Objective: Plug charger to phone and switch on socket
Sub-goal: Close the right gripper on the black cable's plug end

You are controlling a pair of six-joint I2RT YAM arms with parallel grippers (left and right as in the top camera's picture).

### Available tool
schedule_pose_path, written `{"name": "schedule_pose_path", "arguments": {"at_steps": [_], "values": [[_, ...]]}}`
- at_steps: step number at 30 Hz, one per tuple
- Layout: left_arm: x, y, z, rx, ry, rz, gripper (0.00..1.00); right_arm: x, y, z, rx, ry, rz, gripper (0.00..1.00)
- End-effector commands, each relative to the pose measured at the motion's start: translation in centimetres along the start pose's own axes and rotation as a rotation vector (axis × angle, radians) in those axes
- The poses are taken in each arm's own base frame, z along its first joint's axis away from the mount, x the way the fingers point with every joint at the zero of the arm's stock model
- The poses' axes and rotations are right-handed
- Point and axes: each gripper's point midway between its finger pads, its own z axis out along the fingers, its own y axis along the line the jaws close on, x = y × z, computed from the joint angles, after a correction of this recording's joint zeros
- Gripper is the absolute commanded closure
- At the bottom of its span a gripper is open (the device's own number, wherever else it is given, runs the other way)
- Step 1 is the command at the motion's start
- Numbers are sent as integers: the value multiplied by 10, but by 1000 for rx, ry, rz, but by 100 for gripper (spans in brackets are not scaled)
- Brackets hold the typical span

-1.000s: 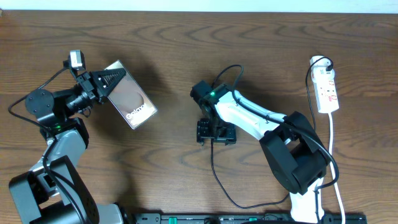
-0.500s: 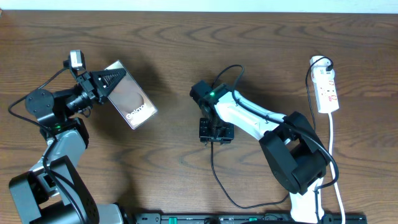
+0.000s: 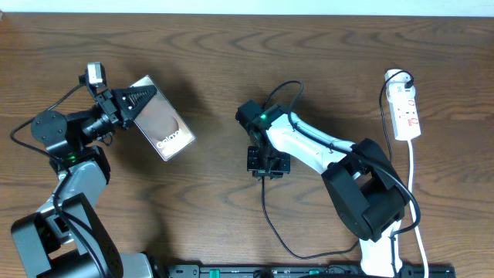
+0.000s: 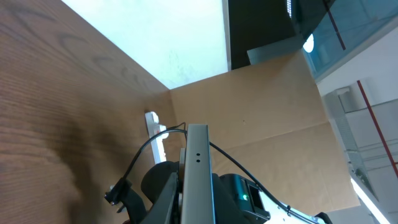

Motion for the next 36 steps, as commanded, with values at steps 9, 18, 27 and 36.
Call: {"name": "schedule_pose_path", "arguments": {"at_steps": [9,18,27,36], "values": [[-1,-7,-1,4,2,37,93,6,0,7,21,14,8,81],[-1,-7,-1,4,2,36,92,6,1,7,19,11,5,89],[-1,-7,-1,4,2,36,93,5,2,7,18,9,7,95],[1,-7,-1,5,16,37,92,5,2,7,16,8,7,99]]}}
